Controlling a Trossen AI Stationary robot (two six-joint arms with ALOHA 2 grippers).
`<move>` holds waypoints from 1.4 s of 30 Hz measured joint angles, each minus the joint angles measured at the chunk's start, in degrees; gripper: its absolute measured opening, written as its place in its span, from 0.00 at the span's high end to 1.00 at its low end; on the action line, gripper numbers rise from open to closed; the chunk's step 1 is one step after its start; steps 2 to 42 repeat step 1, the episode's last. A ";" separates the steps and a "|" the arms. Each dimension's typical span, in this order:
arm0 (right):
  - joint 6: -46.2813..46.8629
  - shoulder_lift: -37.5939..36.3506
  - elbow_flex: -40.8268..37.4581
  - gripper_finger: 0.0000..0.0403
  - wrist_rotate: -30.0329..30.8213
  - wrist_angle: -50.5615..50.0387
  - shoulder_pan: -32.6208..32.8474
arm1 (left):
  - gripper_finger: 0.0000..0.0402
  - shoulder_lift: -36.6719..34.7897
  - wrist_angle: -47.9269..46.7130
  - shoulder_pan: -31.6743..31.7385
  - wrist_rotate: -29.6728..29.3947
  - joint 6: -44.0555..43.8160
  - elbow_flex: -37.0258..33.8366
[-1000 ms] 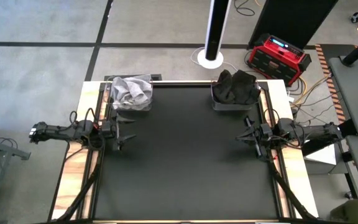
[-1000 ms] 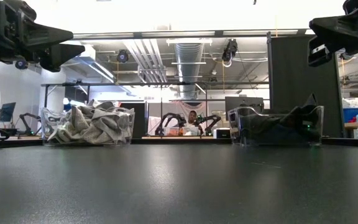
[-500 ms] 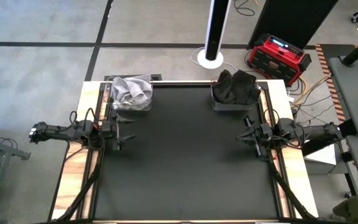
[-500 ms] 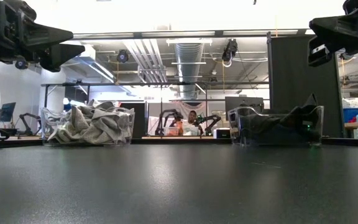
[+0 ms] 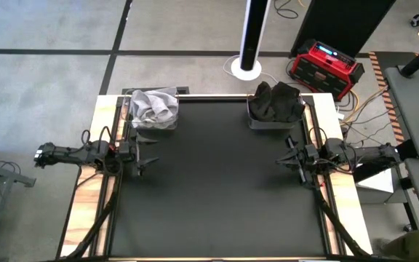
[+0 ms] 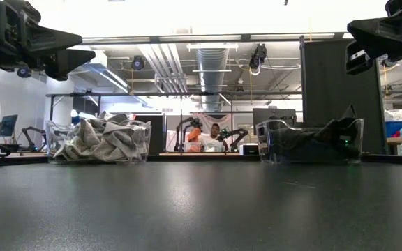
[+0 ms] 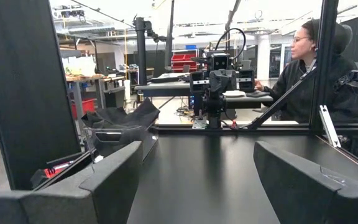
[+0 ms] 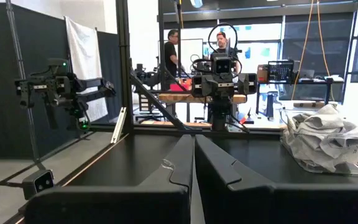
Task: Sort towels by color in basket
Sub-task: Return To Home Position
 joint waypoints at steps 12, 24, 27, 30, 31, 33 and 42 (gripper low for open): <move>0.00 0.00 0.00 0.98 -0.02 0.00 0.00 | 0.27 0.00 -0.02 0.00 -0.01 0.00 0.00; 0.00 0.00 0.00 0.98 -0.02 0.00 0.00 | 0.27 0.00 -0.02 0.00 -0.01 0.00 0.00; 0.00 0.00 0.00 0.98 -0.02 0.00 0.00 | 0.27 0.00 -0.02 0.00 -0.01 0.00 0.00; 0.00 0.00 0.00 0.98 -0.02 0.00 0.00 | 0.27 0.00 -0.02 0.00 -0.01 0.00 0.00; 0.00 0.00 0.00 0.98 -0.02 0.00 0.00 | 0.27 0.00 -0.02 0.00 -0.01 0.00 0.00; 0.00 0.00 0.00 0.98 -0.02 0.00 0.00 | 0.27 0.00 -0.02 0.00 -0.01 0.00 0.00; 0.00 0.00 0.00 0.98 -0.02 0.00 0.00 | 0.27 0.00 -0.02 0.00 -0.01 0.00 0.00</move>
